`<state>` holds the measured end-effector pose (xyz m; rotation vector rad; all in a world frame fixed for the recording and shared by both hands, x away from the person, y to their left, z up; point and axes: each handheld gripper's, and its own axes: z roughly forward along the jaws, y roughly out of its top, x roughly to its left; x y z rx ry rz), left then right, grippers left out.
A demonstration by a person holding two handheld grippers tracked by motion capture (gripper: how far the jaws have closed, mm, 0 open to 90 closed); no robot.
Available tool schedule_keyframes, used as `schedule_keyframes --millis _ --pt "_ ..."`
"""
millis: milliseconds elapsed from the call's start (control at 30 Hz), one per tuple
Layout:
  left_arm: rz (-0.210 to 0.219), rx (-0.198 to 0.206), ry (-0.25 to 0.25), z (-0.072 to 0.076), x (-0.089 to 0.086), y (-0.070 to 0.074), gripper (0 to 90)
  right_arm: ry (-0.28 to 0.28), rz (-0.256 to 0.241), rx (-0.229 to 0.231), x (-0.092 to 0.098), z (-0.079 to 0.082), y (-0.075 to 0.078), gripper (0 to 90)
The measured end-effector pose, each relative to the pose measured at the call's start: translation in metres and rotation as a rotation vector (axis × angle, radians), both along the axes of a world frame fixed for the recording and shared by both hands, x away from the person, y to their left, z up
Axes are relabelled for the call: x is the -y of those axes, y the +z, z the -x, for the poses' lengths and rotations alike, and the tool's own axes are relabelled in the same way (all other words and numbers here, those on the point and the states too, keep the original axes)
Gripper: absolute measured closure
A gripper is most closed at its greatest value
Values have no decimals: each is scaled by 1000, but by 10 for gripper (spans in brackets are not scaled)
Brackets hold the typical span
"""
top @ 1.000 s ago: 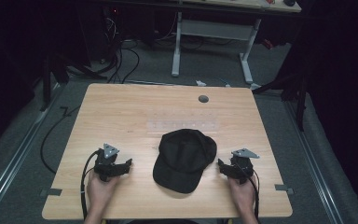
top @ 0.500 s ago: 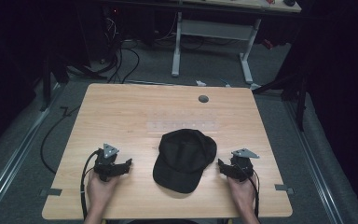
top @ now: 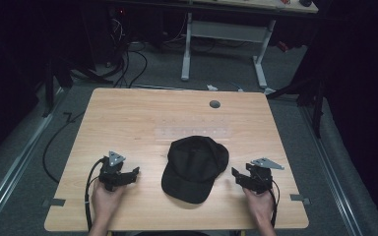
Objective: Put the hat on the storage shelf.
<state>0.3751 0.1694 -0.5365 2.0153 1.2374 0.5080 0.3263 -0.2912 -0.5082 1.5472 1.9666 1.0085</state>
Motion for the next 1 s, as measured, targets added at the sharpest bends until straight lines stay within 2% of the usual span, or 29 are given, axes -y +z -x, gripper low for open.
schedule_keyframes --millis 233,400,800,1000 --pt "0 0 0 0 0 0 243 44 -14 34 -10 1 16 375" --pt "-2 0 0 0 0 0 243 104 -27 53 -23 -4 30 390" --pt "-7 2 1 0 1 0 243 171 -35 62 -44 -18 46 398" --pt "-9 2 0 0 1 0 243 200 -29 70 -55 -27 53 460"
